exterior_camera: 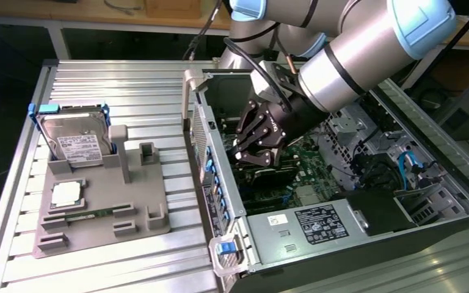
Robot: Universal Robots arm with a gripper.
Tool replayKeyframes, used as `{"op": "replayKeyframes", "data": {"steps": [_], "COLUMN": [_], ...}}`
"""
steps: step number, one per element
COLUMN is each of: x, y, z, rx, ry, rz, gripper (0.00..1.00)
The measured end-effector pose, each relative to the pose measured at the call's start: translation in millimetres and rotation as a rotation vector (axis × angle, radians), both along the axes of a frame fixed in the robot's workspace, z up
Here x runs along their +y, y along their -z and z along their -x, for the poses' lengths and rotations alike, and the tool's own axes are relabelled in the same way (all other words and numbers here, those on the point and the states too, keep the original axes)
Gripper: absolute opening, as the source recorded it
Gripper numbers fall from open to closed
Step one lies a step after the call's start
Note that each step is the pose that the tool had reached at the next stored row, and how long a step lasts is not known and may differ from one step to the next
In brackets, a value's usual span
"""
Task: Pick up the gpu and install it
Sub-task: 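Press down on the gpu until it lock into place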
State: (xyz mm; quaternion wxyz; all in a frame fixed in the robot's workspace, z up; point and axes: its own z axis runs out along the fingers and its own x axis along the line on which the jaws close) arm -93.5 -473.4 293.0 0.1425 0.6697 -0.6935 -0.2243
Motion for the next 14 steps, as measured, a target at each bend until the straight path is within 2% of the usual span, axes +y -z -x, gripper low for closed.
{"op": "replayKeyframes", "data": {"steps": [9,14], "x": [0.0,0.0], "y": [1.1,4.6], "z": [0.0,0.0], "rx": [0.0000,0.0002], "ry": [0.000,0.008], "rz": [-0.0011,-0.0066], "gripper": [0.11,0.11]}}
